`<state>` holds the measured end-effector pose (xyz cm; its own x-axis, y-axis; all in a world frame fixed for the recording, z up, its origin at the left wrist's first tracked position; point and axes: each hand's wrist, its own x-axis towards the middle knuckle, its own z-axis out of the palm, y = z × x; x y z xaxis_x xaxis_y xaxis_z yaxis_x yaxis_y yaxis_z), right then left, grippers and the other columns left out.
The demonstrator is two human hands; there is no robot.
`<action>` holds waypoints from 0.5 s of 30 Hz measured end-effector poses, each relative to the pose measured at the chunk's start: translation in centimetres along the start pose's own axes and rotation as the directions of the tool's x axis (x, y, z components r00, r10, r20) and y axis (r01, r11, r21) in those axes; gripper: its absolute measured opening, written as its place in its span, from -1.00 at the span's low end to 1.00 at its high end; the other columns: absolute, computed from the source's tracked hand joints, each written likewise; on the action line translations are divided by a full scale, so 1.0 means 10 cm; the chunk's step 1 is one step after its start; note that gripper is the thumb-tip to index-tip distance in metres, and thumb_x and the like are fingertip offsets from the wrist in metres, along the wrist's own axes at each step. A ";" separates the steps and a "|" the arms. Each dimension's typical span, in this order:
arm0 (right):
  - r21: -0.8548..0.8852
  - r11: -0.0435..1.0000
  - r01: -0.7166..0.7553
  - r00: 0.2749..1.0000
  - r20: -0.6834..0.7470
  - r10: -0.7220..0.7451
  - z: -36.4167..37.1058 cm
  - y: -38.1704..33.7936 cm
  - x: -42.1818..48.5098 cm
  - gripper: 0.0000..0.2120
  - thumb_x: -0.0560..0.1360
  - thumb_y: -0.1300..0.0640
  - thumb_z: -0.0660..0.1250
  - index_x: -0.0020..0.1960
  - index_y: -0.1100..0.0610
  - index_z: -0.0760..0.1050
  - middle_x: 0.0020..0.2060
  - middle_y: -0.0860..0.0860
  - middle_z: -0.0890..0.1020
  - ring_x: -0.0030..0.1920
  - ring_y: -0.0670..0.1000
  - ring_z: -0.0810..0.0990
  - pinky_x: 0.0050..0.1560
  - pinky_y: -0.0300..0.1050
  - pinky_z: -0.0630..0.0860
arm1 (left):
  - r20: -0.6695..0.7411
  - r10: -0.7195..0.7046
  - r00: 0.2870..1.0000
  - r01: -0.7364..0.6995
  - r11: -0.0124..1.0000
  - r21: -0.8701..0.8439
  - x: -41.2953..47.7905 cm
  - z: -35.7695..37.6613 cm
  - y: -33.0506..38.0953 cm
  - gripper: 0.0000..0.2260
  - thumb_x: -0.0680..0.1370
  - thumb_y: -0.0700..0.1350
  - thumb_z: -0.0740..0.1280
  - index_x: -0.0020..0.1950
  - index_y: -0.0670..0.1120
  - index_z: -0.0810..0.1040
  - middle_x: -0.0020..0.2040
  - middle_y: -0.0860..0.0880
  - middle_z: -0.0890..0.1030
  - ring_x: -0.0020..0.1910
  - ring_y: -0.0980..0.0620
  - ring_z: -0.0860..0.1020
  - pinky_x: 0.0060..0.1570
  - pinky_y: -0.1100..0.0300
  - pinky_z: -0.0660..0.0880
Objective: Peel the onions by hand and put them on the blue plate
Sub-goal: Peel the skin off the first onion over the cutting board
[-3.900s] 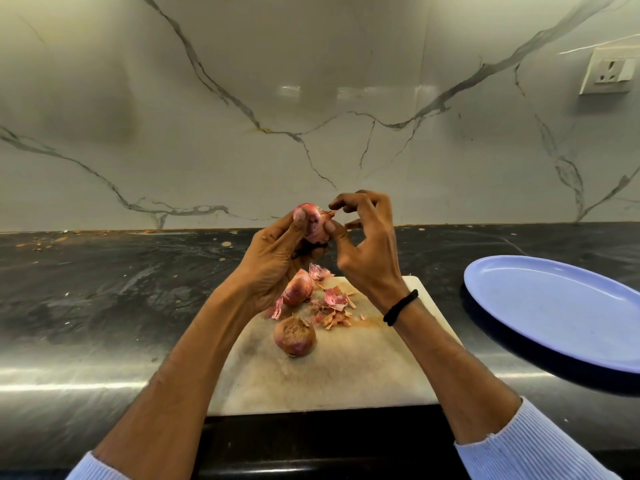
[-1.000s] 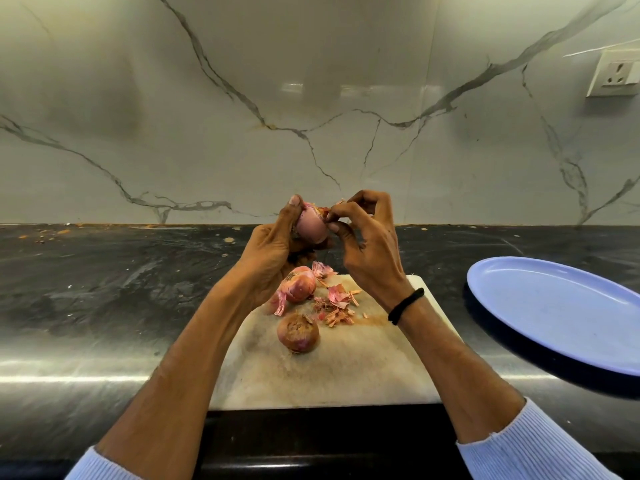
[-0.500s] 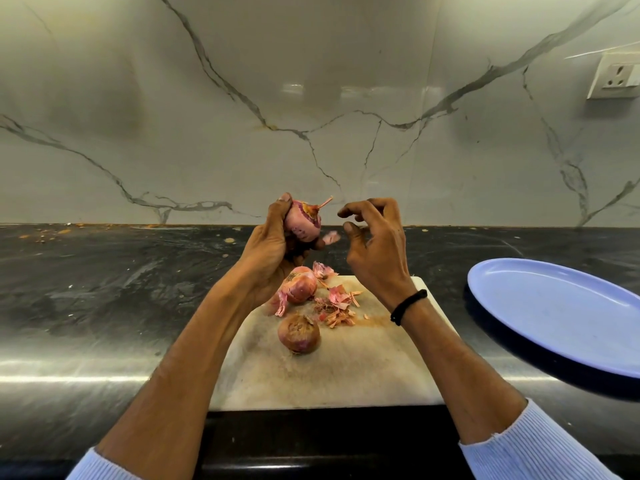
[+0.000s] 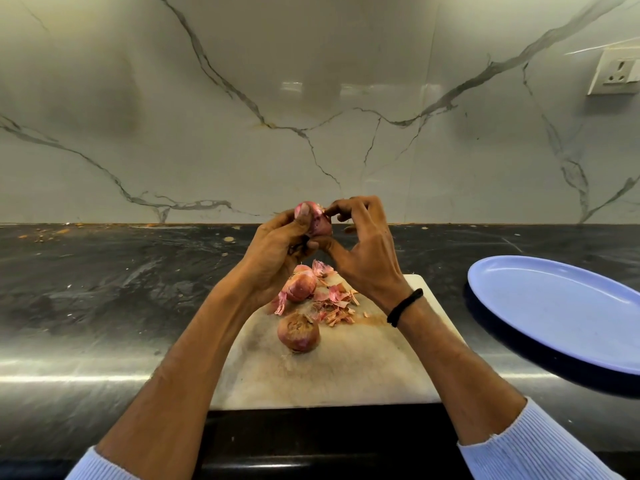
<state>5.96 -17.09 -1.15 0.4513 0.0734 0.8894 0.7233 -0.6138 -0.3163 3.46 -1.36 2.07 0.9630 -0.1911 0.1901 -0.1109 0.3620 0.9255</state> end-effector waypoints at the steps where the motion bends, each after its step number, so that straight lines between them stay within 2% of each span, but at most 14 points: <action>1: -0.005 1.000 0.004 1.000 -0.002 -0.004 0.00 0.00 0.00 -0.58 0.40 0.14 0.58 0.15 0.23 0.52 0.09 0.15 0.45 0.03 0.00 0.47 0.11 -0.45 0.40 | 0.003 0.007 1.000 -0.007 1.000 0.001 0.00 0.00 -0.01 -0.55 0.52 0.03 0.32 0.31 -0.22 0.53 0.32 -0.37 0.51 0.07 -0.12 0.51 -0.04 0.22 0.57; 6: -0.014 1.000 0.013 1.000 0.000 -0.013 0.01 0.01 -0.01 -0.65 0.44 0.22 0.54 0.16 0.23 0.52 0.09 0.13 0.46 0.05 -0.04 0.48 0.07 -0.47 0.42 | -0.008 0.018 1.000 -0.018 1.000 -0.012 0.03 -0.02 -0.04 -0.50 0.49 -0.02 0.36 0.37 -0.25 0.48 0.24 -0.34 0.56 -0.03 -0.01 0.58 -0.08 0.23 0.58; 10: -0.018 0.999 0.045 0.999 0.001 -0.045 0.01 0.03 -0.01 -0.69 0.46 0.28 0.50 0.15 0.24 0.51 0.09 0.11 0.47 0.04 -0.03 0.51 0.06 -0.36 0.48 | 0.004 0.027 1.000 -0.027 0.999 -0.040 0.04 -0.01 -0.05 -0.44 0.43 -0.07 0.39 0.39 -0.26 0.43 0.10 -0.20 0.59 -0.17 0.07 0.63 -0.07 0.23 0.60; 15: -0.038 0.998 0.054 0.999 0.010 -0.053 0.02 0.04 -0.01 -0.69 0.44 0.34 0.48 0.14 0.26 0.50 0.07 0.11 0.49 0.02 -0.04 0.50 0.08 -0.43 0.44 | -0.003 0.036 0.999 -0.036 0.999 -0.029 0.02 0.01 -0.05 -0.48 0.42 -0.13 0.40 0.36 -0.21 0.43 0.06 -0.16 0.62 -0.15 0.04 0.67 -0.05 0.22 0.63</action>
<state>6.27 -17.23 -1.45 0.4176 0.1141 0.9015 0.7258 -0.6387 -0.2554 3.70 -1.66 1.63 0.9590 -0.1755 0.2227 -0.1385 0.3954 0.9080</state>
